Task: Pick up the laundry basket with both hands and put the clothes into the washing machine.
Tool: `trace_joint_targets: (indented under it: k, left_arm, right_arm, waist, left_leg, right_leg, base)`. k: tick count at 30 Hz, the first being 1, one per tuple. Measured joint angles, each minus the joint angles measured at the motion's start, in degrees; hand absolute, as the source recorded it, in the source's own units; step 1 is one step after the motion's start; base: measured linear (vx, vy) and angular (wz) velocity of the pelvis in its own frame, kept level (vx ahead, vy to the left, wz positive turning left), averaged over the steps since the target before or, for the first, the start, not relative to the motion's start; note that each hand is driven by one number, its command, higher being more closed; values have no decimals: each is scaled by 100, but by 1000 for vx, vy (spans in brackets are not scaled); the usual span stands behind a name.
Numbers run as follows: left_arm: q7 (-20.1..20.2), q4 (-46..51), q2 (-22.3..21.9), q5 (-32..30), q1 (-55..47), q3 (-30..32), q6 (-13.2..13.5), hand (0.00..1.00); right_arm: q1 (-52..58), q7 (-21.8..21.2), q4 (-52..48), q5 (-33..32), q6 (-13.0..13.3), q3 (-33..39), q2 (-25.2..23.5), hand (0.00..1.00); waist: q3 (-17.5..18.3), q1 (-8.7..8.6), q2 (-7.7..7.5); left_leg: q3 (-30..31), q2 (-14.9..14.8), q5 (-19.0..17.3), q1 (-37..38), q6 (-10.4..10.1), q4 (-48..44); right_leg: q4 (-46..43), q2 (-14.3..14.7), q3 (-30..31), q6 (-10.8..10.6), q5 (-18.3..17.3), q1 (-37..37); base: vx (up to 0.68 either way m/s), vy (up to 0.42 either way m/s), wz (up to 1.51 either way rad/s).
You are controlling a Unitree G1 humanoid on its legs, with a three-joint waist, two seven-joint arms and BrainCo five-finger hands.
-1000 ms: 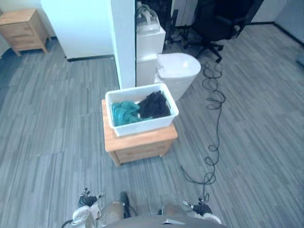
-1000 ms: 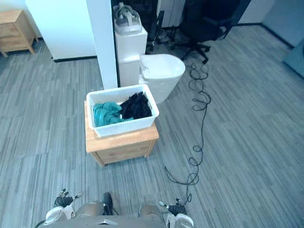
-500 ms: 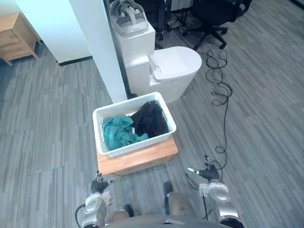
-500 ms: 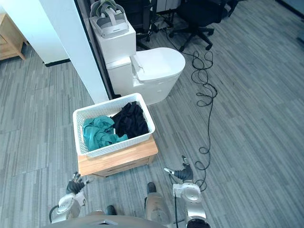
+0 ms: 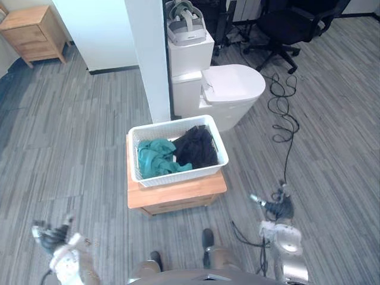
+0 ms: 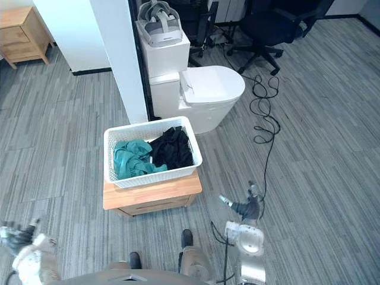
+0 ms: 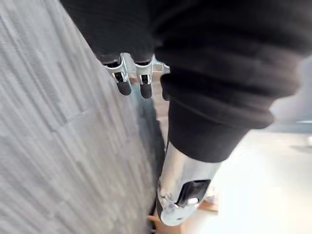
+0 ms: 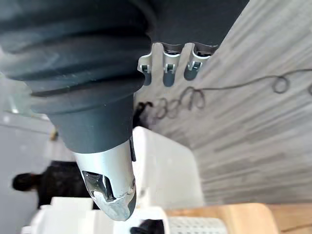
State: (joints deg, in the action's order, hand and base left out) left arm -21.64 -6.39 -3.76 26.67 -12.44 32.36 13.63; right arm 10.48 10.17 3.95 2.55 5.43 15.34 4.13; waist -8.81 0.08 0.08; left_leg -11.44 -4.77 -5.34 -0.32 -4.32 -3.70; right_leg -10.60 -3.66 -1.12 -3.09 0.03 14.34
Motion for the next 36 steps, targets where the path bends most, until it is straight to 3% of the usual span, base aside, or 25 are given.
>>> trace_joint_targets:
  k: [4,6,8,12,15,19,23,29,34,36]
  left_arm:
    - [-8,397,174,632,506,-495,160,0]
    - [143,316,575,1447,1080,-1339,183,0]
    - [289,141,955,1731,1590,-2163,170,0]
    - [597,-330,1167,1993,2658,-3095,-290,0]
    - [641,-609,1176,1999,3146,-3324,-527,0]
    - [526,-1016,1160,1863,3673,-3159,-786,0]
    - [167,-982,851,1222,3840,-2579,-899,0]
    - [-607,275,449,-61,3577,-1956,-878,0]
    - [-639,1140,425,-570,3180,-1878,-859,0]
    - [-444,1511,422,-809,3071,-1914,-862,0]
  right_arm:
    - [-859,89,-168,-66,50,-94,500,0]
    - [-1741,296,-58,-276,50,-209,1030,0]
    - [-2338,450,-47,-345,49,-291,1335,0]
    - [-3002,783,-131,-554,45,-461,1491,0]
    - [-2941,957,-562,-565,35,-550,1477,0]
    - [-2872,1081,-1254,-569,40,-741,1341,0]
    - [-2689,1163,-1642,-558,58,-758,1173,0]
    - [-2325,1229,-1699,-534,63,-616,955,0]
    - [-2150,1226,-1703,-535,85,-551,904,0]
    - [-2140,1149,-1703,-537,125,-539,768,0]
  waist:
    - [-343,-27,-5]
    - [-629,-75,71]
    - [-842,-75,131]
    - [-1245,-136,201]
    - [-1368,-151,272]
    - [-1469,-77,288]
    - [-1472,-50,288]
    - [-1473,-15,288]
    - [-1472,7,288]
    - [-1471,13,290]
  left_leg:
    - [6,44,-70,-574,7,-296]
    - [30,33,37,-966,-42,-425]
    - [35,12,151,-1219,-70,-415]
    - [30,-79,327,-1489,-75,-380]
    - [-24,-100,322,-1665,-80,-423]
    - [-314,-153,208,-1810,-93,-570]
    - [-426,-179,68,-1957,-64,-779]
    - [-624,-229,-129,-2064,-56,-1007]
    - [-784,-289,-221,-2055,-51,-1130]
    - [-822,-287,-223,-2054,-51,-1130]
  right_leg:
    - [-244,-88,5,58,42,527]
    - [-290,-105,-15,102,199,893]
    - [-280,-100,-43,115,312,1151]
    - [-291,-47,-133,172,435,1440]
    - [-354,-40,-116,175,433,1635]
    - [-419,-17,18,169,428,1826]
    - [-446,-22,66,150,414,1914]
    - [-507,-30,147,126,368,1978]
    - [-656,-46,168,106,254,1996]
    - [-679,-73,147,105,224,2001]
  base:
    - [-154,-23,5]
    - [-126,-49,11]
    - [-78,-73,7]
    - [6,-63,3]
    - [35,-17,-5]
    - [37,11,-14]
    - [22,18,-7]
    - [24,14,-5]
    - [21,-4,0]
    - [33,-8,6]
